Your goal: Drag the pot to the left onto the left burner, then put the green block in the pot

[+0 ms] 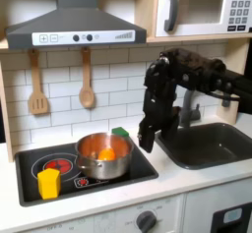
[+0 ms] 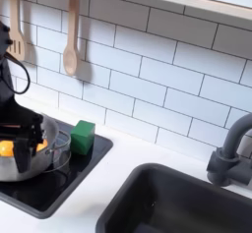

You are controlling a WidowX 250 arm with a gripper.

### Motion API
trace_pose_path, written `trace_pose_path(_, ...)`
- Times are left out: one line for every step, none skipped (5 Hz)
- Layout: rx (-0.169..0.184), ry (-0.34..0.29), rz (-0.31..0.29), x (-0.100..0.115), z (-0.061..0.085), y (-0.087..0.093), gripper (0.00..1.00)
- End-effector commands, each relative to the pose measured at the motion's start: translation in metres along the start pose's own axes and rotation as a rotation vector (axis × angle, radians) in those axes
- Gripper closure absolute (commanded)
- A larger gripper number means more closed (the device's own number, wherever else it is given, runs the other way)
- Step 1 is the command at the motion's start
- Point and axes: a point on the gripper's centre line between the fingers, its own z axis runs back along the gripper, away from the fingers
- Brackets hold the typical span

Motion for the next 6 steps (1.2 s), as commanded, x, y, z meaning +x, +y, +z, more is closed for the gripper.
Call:
trace_pose_path(0.007, -0.005, 0.033, 0.014, -0.004, 0.008, 0.0)
trace_pose_path(0.005, 0.002, 0.041, 0.016, -0.006, 0.009, 0.0)
trace_pose_path(0.005, 0.005, 0.044, 0.019, -0.008, 0.009, 0.0)
trace_pose_path(0.009, 0.002, 0.06, 0.023, -0.008, 0.014, 0.0)
trace_pose_path(0.006, 0.006, 0.067, 0.031, -0.011, 0.017, 0.0)
trace_pose_path(0.006, 0.005, 0.09, 0.041, -0.013, 0.023, 0.0)
